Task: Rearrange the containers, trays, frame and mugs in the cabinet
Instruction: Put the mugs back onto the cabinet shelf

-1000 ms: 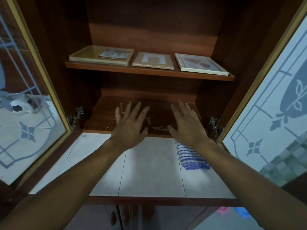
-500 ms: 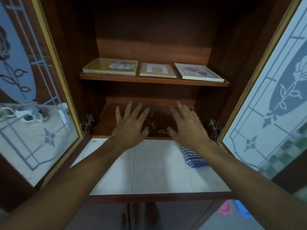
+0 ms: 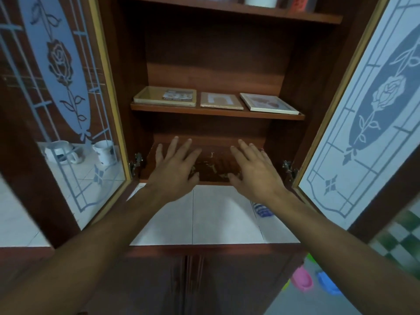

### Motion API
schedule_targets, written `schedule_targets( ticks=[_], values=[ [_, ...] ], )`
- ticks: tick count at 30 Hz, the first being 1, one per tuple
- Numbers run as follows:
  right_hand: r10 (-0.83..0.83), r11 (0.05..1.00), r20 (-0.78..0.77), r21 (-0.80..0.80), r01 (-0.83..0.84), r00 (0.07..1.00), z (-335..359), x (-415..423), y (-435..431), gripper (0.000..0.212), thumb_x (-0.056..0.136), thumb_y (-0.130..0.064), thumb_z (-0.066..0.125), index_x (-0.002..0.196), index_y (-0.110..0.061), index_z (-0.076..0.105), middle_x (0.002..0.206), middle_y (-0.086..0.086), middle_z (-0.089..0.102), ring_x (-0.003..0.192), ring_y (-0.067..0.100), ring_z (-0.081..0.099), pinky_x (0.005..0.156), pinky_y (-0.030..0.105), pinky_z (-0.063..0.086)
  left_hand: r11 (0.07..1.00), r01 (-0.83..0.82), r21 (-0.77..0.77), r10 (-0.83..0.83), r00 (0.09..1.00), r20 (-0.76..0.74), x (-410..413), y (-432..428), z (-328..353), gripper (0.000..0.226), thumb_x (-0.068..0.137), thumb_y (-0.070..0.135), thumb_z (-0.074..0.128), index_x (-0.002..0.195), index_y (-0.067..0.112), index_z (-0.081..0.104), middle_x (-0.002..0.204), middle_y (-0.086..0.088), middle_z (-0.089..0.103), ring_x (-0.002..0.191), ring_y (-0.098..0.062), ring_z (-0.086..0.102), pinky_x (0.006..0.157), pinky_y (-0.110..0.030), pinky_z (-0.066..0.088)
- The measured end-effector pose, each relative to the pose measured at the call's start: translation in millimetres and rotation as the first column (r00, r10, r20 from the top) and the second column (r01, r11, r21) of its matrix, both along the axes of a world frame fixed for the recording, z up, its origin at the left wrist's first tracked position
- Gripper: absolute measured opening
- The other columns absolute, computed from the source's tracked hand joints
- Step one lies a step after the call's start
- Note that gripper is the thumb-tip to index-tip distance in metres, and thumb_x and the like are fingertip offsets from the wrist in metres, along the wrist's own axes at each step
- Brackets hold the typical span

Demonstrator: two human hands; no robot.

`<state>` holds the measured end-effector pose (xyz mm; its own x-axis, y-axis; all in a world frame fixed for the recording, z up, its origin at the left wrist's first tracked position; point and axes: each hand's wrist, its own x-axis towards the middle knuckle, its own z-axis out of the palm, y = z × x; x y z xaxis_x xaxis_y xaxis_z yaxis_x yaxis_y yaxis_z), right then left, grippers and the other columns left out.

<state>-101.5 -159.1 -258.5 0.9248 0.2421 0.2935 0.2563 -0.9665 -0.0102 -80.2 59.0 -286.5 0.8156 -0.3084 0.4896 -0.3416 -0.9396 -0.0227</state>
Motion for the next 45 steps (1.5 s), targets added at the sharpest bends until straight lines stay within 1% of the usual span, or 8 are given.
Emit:
schedule_targets(
  ticks=[19, 24, 30, 35, 40, 42, 44, 45],
  values=[
    [0.074, 0.997, 0.055, -0.017, -0.073, 0.996, 20.3, -89.0, 55.6, 0.063, 0.098, -0.046, 0.046, 0.154, -0.026, 0.023, 0.164, 0.003, 0.006, 0.151, 0.026, 0.004, 0.121, 0.043, 0.006, 1.000, 0.013, 0.021, -0.014, 0.998, 0.059, -103.7, 55.2, 13.4, 0.058, 0.089, 0.039, 0.059, 0.142, 0.019, 0.044, 0.153, -0.010, 0.034, 0.145, -0.037, 0.016, 0.110, -0.066, 0.012],
    [0.065, 0.998, 0.076, 0.009, -0.066, 0.995, 18.5, -118.8, 88.7, 0.064, 0.097, -0.044, 0.048, 0.153, -0.026, 0.024, 0.164, 0.004, 0.008, 0.151, 0.026, 0.006, 0.121, 0.044, 0.008, 0.999, 0.031, 0.027, -0.033, 0.998, 0.051, -126.4, 86.0, 16.7, 0.061, 0.093, 0.044, 0.050, 0.148, 0.024, 0.033, 0.160, -0.004, 0.020, 0.149, -0.030, 0.001, 0.114, -0.061, 0.002],
    [0.084, 0.995, 0.041, 0.055, -0.086, 0.996, 7.6, -148.4, 128.4, 0.070, 0.098, -0.048, 0.046, 0.156, -0.029, 0.010, 0.165, -0.002, 0.003, 0.151, 0.020, 0.003, 0.120, 0.038, 0.002, 1.000, 0.030, -0.009, -0.029, 0.996, 0.082, -163.3, 116.6, 19.6, 0.065, 0.092, 0.043, 0.053, 0.149, 0.023, 0.031, 0.161, -0.007, 0.016, 0.149, -0.031, 0.005, 0.116, -0.059, 0.005],
    [0.160, 0.986, 0.025, 0.051, -0.161, 0.987, 2.8, -163.6, 149.9, 0.071, 0.097, -0.049, 0.046, 0.156, -0.030, 0.011, 0.165, -0.002, 0.004, 0.151, 0.021, 0.003, 0.120, 0.039, 0.002, 1.000, 0.001, -0.022, 0.001, 0.995, 0.104, -196.9, 137.7, 20.0, 0.063, 0.087, 0.044, 0.049, 0.145, 0.021, 0.038, 0.157, -0.009, 0.027, 0.147, -0.032, 0.017, 0.113, -0.061, 0.016],
    [0.274, 0.960, 0.040, 0.053, -0.276, 0.961, 5.6, -182.9, 174.8, 0.067, 0.096, -0.048, 0.047, 0.154, -0.028, 0.020, 0.164, 0.000, 0.008, 0.151, 0.023, 0.007, 0.120, 0.043, 0.006, 0.998, -0.062, 0.014, 0.059, 0.983, 0.173, -237.0, 158.7, 23.7, 0.062, 0.084, 0.034, 0.067, 0.138, 0.018, 0.041, 0.146, -0.015, 0.044, 0.137, -0.038, 0.036, 0.104, -0.066, 0.028],
    [0.306, 0.950, 0.034, 0.058, -0.308, 0.951, 5.8, -190.5, 187.9, 0.067, 0.096, -0.048, 0.047, 0.154, -0.029, 0.019, 0.164, 0.000, 0.007, 0.151, 0.023, 0.005, 0.121, 0.044, 0.006, 0.995, -0.101, 0.014, 0.097, 0.980, 0.173, -252.9, 169.2, 27.5, 0.058, 0.086, 0.040, 0.057, 0.137, 0.019, 0.039, 0.144, -0.015, 0.046, 0.136, -0.041, 0.038, 0.102, -0.068, 0.029],
    [0.336, 0.939, 0.015, 0.066, -0.336, 0.942, 6.3, -200.9, 202.9, 0.066, 0.097, -0.048, 0.046, 0.154, -0.029, 0.019, 0.164, 0.000, 0.007, 0.151, 0.022, 0.004, 0.121, 0.044, 0.004, 0.986, -0.164, -0.016, 0.165, 0.980, 0.115, -267.6, 183.5, 26.6, 0.060, 0.088, 0.048, 0.040, 0.142, 0.022, 0.038, 0.149, -0.010, 0.041, 0.142, -0.037, 0.029, 0.108, -0.066, 0.021],
    [0.349, 0.934, 0.012, 0.069, -0.349, 0.937, 5.8, -206.4, 209.9, 0.066, 0.097, -0.048, 0.046, 0.154, -0.030, 0.019, 0.164, 0.000, 0.007, 0.151, 0.022, 0.004, 0.121, 0.044, 0.003, 0.982, -0.188, -0.011, 0.188, 0.977, 0.104, -272.4, 192.1, 23.6, 0.061, 0.088, 0.047, 0.044, 0.144, 0.023, 0.037, 0.151, -0.008, 0.039, 0.144, -0.035, 0.024, 0.110, -0.065, 0.016]
  ],
)
